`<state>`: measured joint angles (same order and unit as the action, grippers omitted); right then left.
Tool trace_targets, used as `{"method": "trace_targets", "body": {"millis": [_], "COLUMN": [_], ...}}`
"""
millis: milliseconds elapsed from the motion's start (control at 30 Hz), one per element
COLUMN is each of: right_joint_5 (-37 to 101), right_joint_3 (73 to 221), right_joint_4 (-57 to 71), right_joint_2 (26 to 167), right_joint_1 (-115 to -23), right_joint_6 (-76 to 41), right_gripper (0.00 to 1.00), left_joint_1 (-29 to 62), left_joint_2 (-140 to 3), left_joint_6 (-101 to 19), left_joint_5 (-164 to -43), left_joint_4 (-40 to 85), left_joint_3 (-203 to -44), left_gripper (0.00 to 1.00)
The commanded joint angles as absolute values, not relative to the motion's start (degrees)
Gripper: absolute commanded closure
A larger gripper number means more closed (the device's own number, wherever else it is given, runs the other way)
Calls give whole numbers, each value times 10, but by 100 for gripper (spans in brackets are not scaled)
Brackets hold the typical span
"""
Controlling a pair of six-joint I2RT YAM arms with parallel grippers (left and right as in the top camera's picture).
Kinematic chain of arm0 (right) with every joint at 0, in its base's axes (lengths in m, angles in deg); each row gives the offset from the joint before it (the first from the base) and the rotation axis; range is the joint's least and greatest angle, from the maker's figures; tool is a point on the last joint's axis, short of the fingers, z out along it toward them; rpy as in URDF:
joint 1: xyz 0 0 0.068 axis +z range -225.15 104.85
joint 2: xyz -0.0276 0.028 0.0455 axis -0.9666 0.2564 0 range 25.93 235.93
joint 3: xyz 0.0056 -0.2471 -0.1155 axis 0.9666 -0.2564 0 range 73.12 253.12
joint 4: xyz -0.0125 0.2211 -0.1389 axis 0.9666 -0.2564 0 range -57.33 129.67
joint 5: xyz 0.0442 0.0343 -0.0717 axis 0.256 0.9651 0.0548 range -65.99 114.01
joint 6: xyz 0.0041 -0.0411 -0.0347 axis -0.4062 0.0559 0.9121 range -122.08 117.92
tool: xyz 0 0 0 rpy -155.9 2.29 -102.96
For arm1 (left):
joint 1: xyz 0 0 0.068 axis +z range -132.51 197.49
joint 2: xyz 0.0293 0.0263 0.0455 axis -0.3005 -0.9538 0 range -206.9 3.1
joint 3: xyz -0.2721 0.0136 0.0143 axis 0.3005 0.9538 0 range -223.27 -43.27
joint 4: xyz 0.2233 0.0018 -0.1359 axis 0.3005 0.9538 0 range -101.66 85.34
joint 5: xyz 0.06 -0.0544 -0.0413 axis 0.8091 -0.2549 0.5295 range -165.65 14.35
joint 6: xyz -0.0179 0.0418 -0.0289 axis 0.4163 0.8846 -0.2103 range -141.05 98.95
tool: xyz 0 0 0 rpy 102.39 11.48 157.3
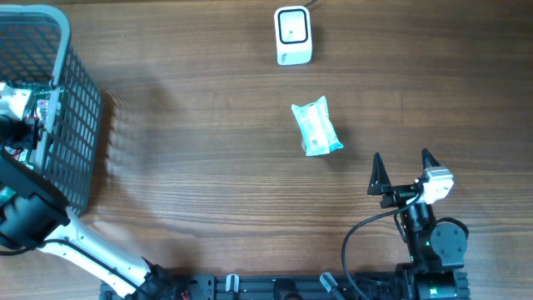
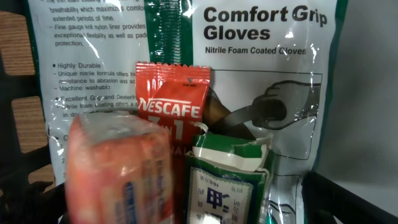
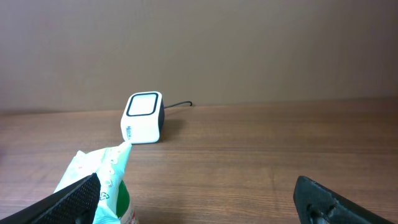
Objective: Scan the item barcode
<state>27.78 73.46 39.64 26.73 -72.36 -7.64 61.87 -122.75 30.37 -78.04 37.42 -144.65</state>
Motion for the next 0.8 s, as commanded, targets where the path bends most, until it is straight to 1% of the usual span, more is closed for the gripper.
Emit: {"method": "trace_targets", "body": {"millis": [0, 200, 567, 633, 667, 733, 767], "right_joint_5": [269, 268, 269, 269, 269, 269, 269], "right_joint_3": [734, 734, 734, 734, 734, 734, 734], "right_joint_4": [398, 398, 398, 398, 398, 398, 398], "right_joint_2": [267, 267, 267, 267, 267, 267, 267], "right_joint_1": [-728, -728, -728, -728, -728, -728, -728], "right_joint_6": [-81, -81, -81, -81, -81, -81, -81], "right_gripper": [0, 0, 0, 0, 0, 0, 0], "left_joint_1": [624, 624, 630, 633, 634, 634, 634], "left_joint_2": [-1238, -1243, -1292, -1293, -1293, -1293, -1293], "left_joint_6": [313, 313, 310, 310, 310, 310, 310], "left_joint_5": [-807, -812, -812, -812, -813, -814, -817], "left_joint_4": [375, 380, 387, 383, 382, 382, 382], "left_joint_3": [-1448, -1445, -1429, -1423, -1422, -1422, -1422], "left_gripper": [0, 0, 1, 13, 15, 25, 28]}}
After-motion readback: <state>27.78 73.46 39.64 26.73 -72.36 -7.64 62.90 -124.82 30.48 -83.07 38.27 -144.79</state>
